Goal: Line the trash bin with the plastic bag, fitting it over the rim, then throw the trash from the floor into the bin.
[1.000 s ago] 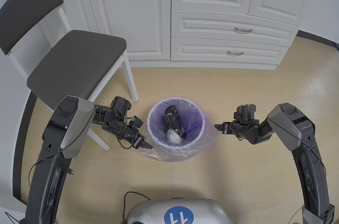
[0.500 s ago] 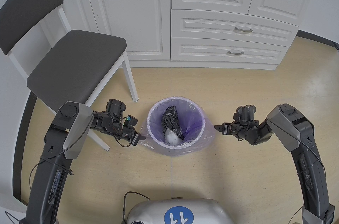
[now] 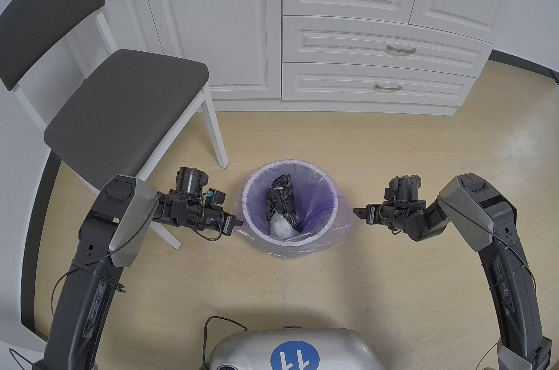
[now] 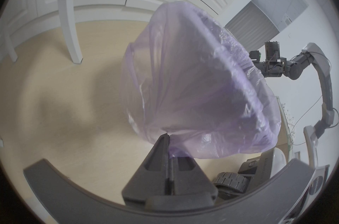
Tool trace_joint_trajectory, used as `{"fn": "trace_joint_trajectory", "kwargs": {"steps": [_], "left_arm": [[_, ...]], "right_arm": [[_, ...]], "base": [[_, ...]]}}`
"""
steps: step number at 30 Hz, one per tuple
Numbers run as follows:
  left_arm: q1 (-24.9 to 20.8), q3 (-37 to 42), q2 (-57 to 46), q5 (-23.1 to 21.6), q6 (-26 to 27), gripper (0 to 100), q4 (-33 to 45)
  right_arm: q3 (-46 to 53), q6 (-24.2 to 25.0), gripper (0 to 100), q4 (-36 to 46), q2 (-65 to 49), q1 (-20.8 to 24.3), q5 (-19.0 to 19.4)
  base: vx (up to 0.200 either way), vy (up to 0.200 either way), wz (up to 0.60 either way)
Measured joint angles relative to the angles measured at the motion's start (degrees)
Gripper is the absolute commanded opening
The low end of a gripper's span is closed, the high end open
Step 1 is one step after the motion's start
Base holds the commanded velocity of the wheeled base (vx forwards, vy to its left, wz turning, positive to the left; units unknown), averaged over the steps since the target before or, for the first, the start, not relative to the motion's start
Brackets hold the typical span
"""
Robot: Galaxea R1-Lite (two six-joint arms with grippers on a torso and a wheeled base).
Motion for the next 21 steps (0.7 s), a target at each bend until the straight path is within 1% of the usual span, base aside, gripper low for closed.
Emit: {"fn": "trace_joint_trajectory", "kwargs": {"steps": [3,10,21], "left_arm": [[-0.1,0.0,0.5,-0.1,-1.0,0,0.7],[-0.3,0.0,1.1,-0.5,-1.5,0,5.6],[-0.7,0.0,1.7,-0.6,-1.5,0,5.3]], "right_arm": [[0.0,0.0,100,0.0,0.0,0.0,0.0],[-0.1,0.0,100,0.0,0.2,0.0,0.0],[-0.1,0.0,100,0.0,0.4,0.0,0.0]], "base": [[0.000,0.000,0.00],[0.000,0.000,0.00],[0.000,0.000,0.00]]}}
